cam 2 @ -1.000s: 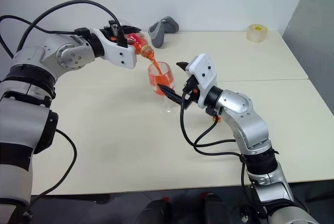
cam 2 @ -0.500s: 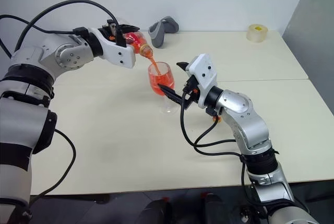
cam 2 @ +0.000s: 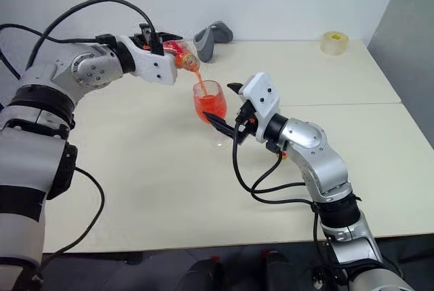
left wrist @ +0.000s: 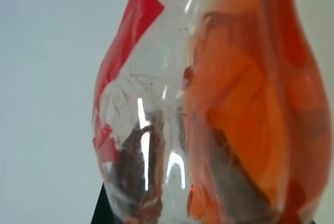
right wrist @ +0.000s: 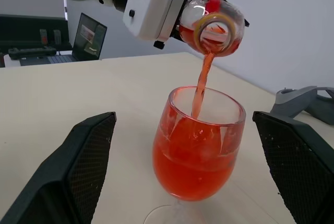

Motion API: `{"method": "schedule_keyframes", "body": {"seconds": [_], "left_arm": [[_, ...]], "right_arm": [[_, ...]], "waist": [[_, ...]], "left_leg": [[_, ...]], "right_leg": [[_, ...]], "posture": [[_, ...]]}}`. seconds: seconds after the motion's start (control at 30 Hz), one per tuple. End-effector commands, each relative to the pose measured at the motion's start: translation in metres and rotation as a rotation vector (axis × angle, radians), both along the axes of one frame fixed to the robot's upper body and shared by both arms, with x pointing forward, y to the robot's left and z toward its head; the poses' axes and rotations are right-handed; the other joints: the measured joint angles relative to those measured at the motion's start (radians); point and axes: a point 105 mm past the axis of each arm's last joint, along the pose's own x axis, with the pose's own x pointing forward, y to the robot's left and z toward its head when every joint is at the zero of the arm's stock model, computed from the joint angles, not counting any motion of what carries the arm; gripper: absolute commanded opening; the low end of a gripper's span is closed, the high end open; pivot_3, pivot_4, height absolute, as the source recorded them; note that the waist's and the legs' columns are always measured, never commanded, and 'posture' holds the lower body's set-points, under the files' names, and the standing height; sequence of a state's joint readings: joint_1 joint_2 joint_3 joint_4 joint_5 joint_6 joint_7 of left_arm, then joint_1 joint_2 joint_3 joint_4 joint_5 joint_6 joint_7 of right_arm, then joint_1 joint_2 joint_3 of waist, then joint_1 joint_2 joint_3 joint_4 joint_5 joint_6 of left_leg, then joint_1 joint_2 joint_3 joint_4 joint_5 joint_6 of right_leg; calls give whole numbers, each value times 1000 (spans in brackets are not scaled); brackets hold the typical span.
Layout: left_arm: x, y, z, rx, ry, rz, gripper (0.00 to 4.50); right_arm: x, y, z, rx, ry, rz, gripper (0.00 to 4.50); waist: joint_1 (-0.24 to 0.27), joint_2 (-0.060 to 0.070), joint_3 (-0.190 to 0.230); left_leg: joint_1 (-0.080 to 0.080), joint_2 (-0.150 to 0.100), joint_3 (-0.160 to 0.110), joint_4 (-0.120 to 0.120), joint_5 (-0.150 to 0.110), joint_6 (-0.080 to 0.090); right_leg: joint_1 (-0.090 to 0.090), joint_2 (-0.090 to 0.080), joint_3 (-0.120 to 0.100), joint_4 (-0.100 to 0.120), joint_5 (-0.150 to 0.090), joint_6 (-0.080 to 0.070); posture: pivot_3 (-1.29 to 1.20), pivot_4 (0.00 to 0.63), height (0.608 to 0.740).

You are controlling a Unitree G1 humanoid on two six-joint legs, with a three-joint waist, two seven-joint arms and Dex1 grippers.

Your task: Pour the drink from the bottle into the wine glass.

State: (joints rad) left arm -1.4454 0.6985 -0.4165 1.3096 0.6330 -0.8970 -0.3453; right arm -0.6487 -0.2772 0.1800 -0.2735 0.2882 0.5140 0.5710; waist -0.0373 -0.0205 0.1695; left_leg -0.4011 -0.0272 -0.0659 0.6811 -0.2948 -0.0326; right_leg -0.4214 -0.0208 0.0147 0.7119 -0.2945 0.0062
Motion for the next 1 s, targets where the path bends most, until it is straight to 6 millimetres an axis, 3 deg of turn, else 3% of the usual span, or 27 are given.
{"method": "schedule_keyframes", "body": {"seconds": [0.03,0.13,0.33,0.53,0.73,0.83,1.0], "left_arm": [[-1,3,12,-144,51,0,1158],[1,4,16,-255,108,4,1158],[9,18,31,-650,256,38,1158],[13,53,33,-1008,296,105,1158],[8,104,4,-1219,260,244,1158],[-1,132,-20,-1307,234,338,1158],[-21,151,-56,-1358,222,397,1158]], "right_arm": [[-8,0,13,9,-65,18,4500],[-8,0,13,10,-65,17,4500],[-8,0,15,17,-65,22,4500],[-21,-3,15,3,-78,71,4500],[-54,-4,-2,-17,-25,229,4500],[-71,-6,-8,-2,30,316,4500],[-78,-8,-10,17,50,334,4500]], "waist": [[-4,0,0],[-9,0,0],[-17,0,0],[-23,0,0],[-23,0,0],[-21,-1,-1],[-19,-4,-2]], "left_leg": [[0,0,0,0,0,0],[0,0,0,0,0,0],[0,0,-1,0,0,0],[0,1,-1,0,0,0],[0,1,-3,1,0,0],[0,1,-4,1,0,0],[0,1,-5,1,0,0]], "right_leg": [[0,0,0,0,0,0],[0,0,0,0,0,0],[0,0,0,1,0,0],[0,0,-1,1,0,0],[0,0,1,2,0,0],[0,0,1,2,0,0],[0,0,2,2,0,0]], "posture": [[0,150,740],[0,150,740],[0,150,740],[0,150,740],[0,150,740],[0,150,740],[0,150,740]]}}
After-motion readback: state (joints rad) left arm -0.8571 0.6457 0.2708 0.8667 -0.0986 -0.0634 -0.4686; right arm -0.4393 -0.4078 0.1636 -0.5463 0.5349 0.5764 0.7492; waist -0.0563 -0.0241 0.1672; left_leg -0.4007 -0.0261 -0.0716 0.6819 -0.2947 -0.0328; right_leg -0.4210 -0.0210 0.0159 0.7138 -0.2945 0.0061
